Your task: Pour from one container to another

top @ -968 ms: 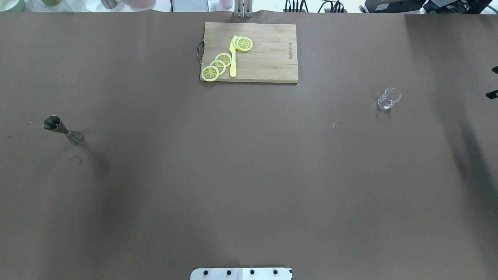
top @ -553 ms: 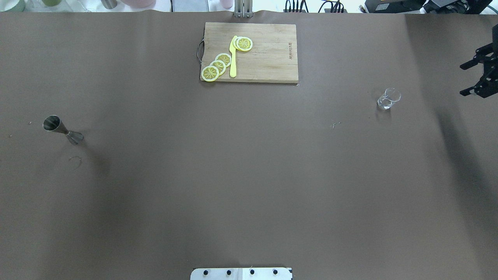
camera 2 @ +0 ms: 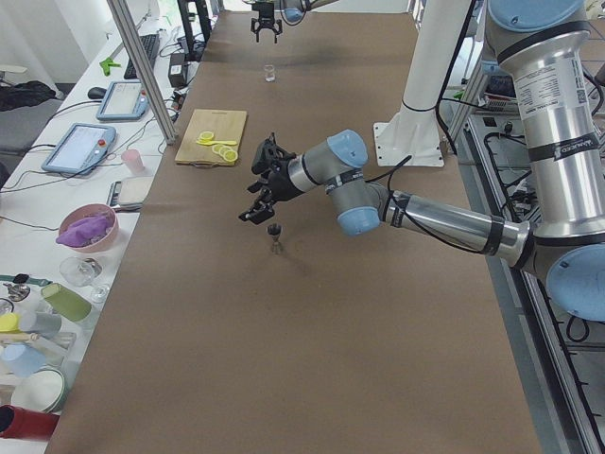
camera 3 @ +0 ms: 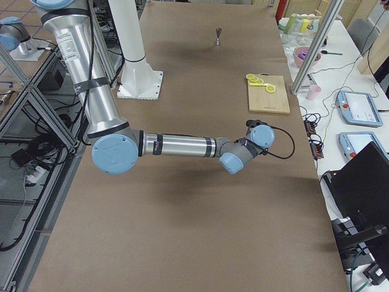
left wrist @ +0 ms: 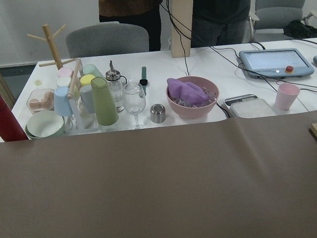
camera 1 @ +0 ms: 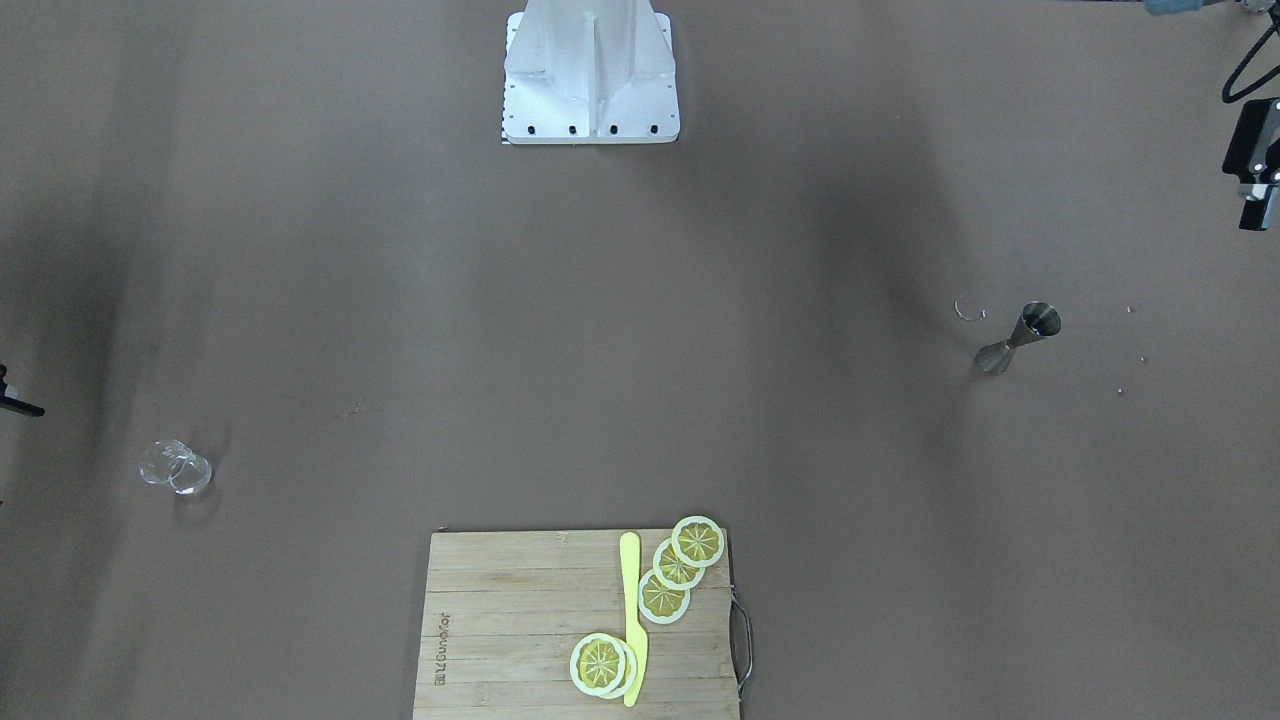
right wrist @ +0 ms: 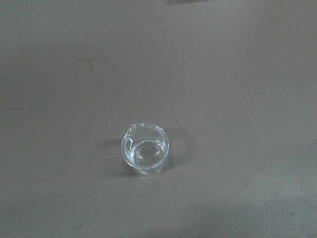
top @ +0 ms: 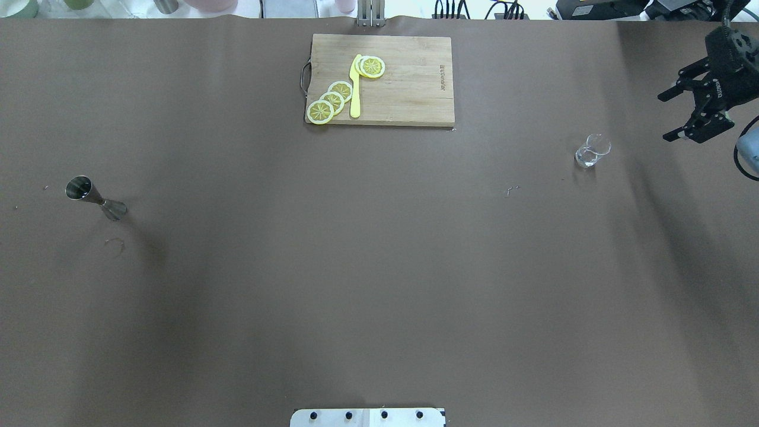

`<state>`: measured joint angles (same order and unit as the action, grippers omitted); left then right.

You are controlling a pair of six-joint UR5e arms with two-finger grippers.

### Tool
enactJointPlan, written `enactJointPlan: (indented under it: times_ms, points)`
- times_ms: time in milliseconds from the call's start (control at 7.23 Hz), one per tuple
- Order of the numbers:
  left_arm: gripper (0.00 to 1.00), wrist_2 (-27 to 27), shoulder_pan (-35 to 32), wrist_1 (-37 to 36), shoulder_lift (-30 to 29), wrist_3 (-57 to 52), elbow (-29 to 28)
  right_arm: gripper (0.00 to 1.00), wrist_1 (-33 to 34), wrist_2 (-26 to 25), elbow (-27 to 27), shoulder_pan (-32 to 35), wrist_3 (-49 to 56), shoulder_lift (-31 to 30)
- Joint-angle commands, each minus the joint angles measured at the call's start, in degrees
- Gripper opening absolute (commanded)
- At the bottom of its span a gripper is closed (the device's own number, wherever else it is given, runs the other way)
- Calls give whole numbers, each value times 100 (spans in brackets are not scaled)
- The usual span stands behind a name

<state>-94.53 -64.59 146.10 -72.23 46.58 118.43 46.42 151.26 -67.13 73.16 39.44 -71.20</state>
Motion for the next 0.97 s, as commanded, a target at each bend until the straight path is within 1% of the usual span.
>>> enactJointPlan:
  times_ms: [0,138,276,553,691,829]
  points:
    - [95,1771,1363,985,602,482,-57,100,-324,0,200,-196,11,159]
    - [95,2729,1953,1573,736,527,-379,100,-535,53,288,-214,-6,159]
    - [95,3234,2324,1797,728,597,-695,100,-607,175,297,-206,-32,151]
    - [95,4438,3141,2017,719,974,-1110,100,-608,508,358,-206,-120,72]
    - [95,4896,3537,2019,667,1237,-1268,100,-625,728,420,-197,-120,37]
    - [95,5318,3932,2019,649,1492,-1392,100,-791,834,429,-206,-129,28]
